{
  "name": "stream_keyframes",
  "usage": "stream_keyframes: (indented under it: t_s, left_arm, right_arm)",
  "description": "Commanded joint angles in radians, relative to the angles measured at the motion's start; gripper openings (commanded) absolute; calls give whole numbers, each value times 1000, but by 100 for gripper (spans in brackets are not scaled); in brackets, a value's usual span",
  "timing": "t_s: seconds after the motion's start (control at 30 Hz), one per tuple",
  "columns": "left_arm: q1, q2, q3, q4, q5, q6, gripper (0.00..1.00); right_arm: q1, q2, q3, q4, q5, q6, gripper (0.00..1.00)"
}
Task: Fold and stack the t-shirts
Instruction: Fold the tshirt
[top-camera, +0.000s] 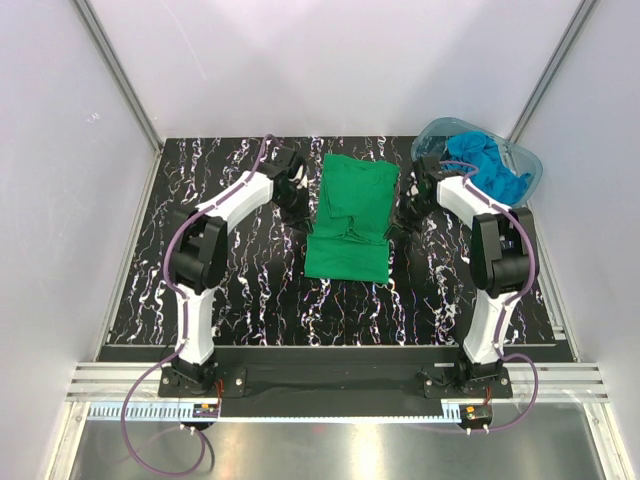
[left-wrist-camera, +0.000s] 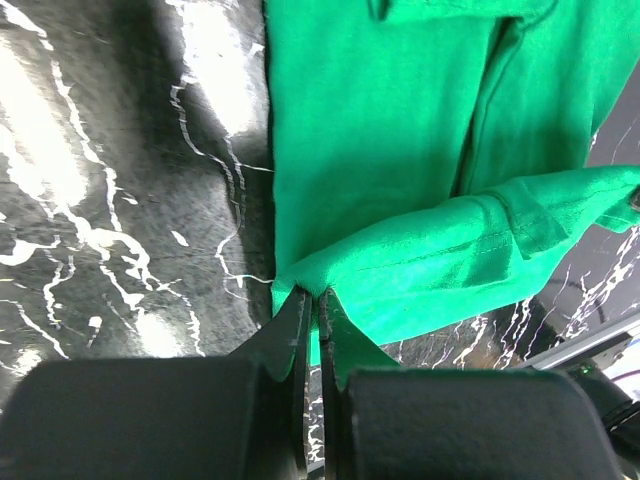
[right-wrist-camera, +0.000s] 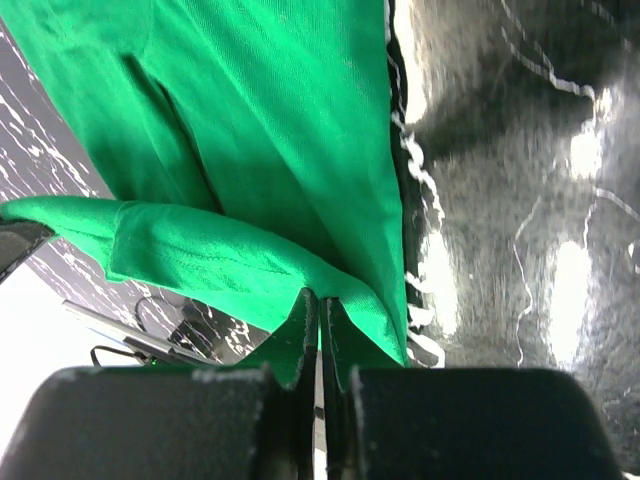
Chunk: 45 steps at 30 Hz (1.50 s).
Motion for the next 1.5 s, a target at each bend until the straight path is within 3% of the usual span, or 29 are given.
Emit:
stream_keyframes:
  t_s: [0.0, 0.93, 1.03, 1.07, 1.13, 1.17, 1.2, 1.23, 1.3, 1.47]
  left_arm:
    - [16, 13, 44, 28, 33, -5, 4]
    - [21, 129, 131, 51, 81, -36, 15]
    - [24, 125, 123, 51, 47, -43, 19]
    - [28, 111, 125, 48, 32, -46, 27]
    - [31, 90, 122, 48, -17, -46, 31]
    - [34, 71, 119, 54, -36, -40, 37]
    - [34, 35, 117, 56, -83, -28, 50]
    - [36, 11, 116, 50, -109, -20, 57]
    - [39, -27, 116, 41, -148, 21, 65]
    - [39, -197, 6, 25, -119, 93, 66]
  right_arm:
    - [-6, 24, 63, -7, -21, -19, 0]
    - [-33, 85, 96, 1, -13, -8, 1]
    - [-39, 104, 123, 1, -19, -17, 7]
    - [-43, 117, 135, -5, -18, -19, 17]
    - [-53, 134, 190, -19, -15, -30, 30]
    - [-59, 154, 213, -39, -16, -34, 33]
    - [-62, 163, 236, -53, -13, -39, 41]
    - [-73, 170, 287, -67, 2, -51, 46]
    - [-75, 180, 336, -119, 25, -70, 57]
    - [-27, 119, 372, -189, 97, -123, 66]
